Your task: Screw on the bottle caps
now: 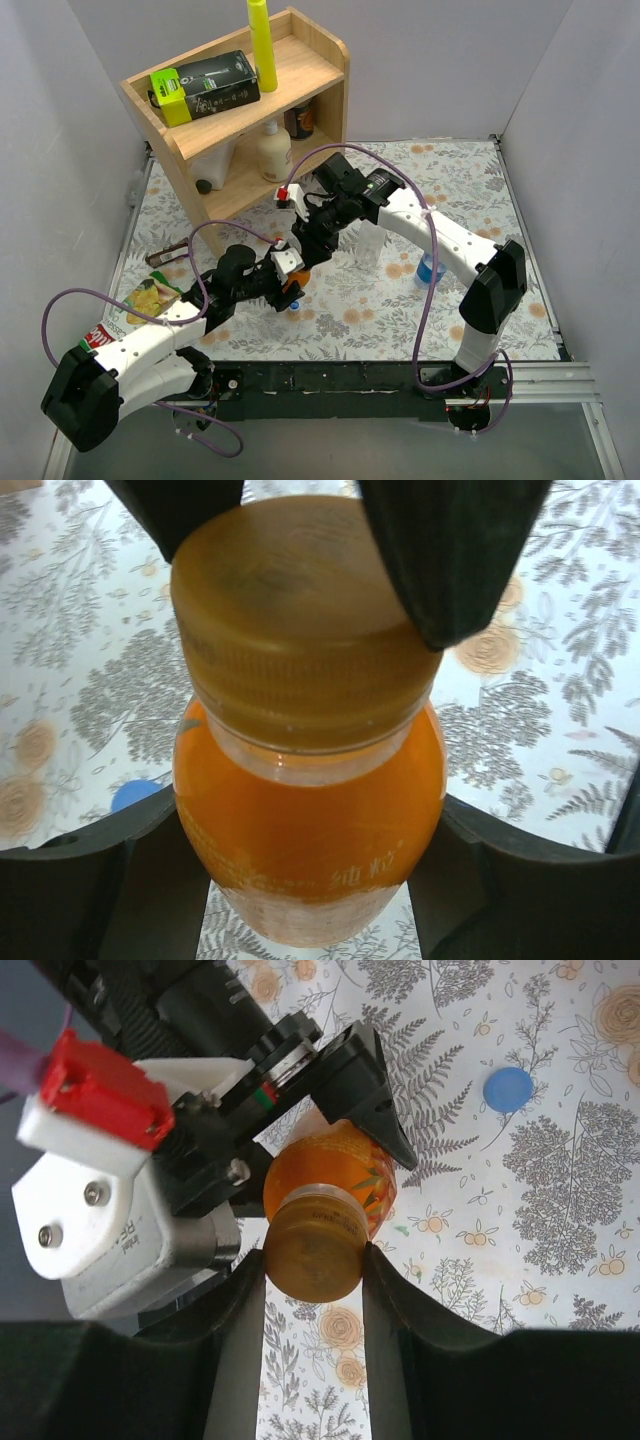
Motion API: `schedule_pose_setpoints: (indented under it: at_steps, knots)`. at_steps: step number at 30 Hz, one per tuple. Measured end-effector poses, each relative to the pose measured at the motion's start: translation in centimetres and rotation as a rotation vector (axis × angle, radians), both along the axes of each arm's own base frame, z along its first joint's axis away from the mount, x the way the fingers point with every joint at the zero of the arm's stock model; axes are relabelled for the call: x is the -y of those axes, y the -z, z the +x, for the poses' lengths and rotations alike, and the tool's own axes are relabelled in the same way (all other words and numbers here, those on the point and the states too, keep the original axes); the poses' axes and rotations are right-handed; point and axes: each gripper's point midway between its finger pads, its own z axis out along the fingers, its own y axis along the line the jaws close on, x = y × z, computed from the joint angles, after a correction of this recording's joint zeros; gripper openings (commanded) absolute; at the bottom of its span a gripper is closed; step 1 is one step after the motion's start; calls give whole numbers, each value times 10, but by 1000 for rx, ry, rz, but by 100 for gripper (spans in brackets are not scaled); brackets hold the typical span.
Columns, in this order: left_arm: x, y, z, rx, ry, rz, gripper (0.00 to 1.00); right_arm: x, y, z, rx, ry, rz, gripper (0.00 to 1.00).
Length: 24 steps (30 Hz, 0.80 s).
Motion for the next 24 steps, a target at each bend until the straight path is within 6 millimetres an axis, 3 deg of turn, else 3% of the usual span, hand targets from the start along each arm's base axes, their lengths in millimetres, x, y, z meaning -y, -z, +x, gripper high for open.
schedule_pose_setpoints:
  at_steps: [2, 4, 6, 13, 17, 18, 19, 21, 24]
  knots:
    - [-4, 0, 5, 17, -32, 10, 0, -4, -1, 4, -12, 28, 0, 15]
    - [-6, 1, 9, 27, -52, 16, 0, -6, -1, 7, -23, 51, 3, 45]
    - [-7, 0, 12, 36, -66, 18, 0, -7, -3, 10, -29, 68, 8, 54]
    - [-13, -8, 15, 39, -121, -1, 0, 6, -19, 26, -12, 126, 56, 71]
    - [-11, -35, -4, 88, -58, -112, 0, 35, -39, 27, 39, 159, 158, 77]
    - [-9, -42, -9, 99, -38, -137, 0, 40, -43, 23, 50, 160, 185, 90]
    - [-7, -50, -14, 111, -12, -169, 0, 41, -47, 19, 56, 152, 209, 90]
    - [-1, -58, -18, 113, 24, -201, 0, 36, -56, 12, 64, 120, 259, 91]
    - [7, -54, -21, 62, 59, -200, 0, 22, -59, 9, 64, 68, 311, 91]
